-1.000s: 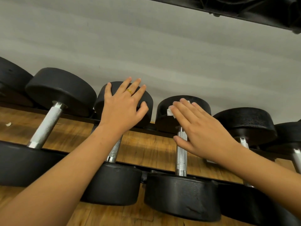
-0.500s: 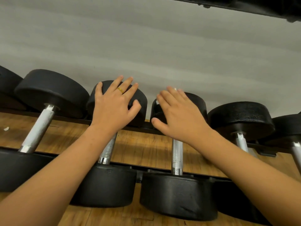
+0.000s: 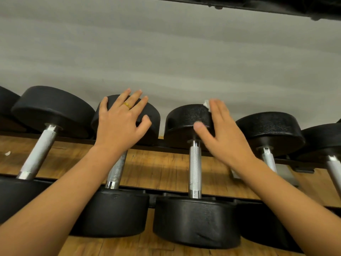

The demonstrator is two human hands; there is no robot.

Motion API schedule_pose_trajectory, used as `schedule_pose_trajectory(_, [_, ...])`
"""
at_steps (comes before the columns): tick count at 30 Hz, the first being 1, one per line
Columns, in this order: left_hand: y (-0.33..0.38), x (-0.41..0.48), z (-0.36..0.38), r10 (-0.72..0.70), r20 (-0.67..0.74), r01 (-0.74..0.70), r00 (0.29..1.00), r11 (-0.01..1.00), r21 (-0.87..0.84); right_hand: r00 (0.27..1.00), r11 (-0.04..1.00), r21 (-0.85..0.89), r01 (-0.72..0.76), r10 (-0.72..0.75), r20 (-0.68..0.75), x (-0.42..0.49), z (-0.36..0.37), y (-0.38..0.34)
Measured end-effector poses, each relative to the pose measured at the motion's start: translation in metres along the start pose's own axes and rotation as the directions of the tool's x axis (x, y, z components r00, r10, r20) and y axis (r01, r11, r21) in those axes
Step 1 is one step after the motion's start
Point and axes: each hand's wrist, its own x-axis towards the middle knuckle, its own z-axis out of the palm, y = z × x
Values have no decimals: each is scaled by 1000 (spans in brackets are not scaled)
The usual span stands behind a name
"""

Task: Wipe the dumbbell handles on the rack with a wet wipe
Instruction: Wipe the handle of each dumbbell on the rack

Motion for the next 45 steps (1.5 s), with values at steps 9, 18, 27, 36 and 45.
schedule_pose_trajectory(9, [2,0,-2,-8,0,8,1000,1000,9,997,886,458,-70,71,17,-40,7,16])
schedule_pose_trajectory(18, [5,-1,-2,0,-8,0,1000,1000,17,973,740,631,-233,173,156,-42,4,28])
schedule_pose_trajectory(27, [7,0,-2,1,-13,-1,1000,1000,25,993,902,418,-107,73,97,-45,2,20])
schedule_pose_trajectory(36, [2,-2,-1,14,-16,-14,1000,1000,27,836,650,-539,535,-500,226,22,15,-38])
schedule_pose_trajectory(45, [-1,-3,-3,12,12,-12,1000,1000,22,846,853,-41,521,-522,-107,-14,-24,8])
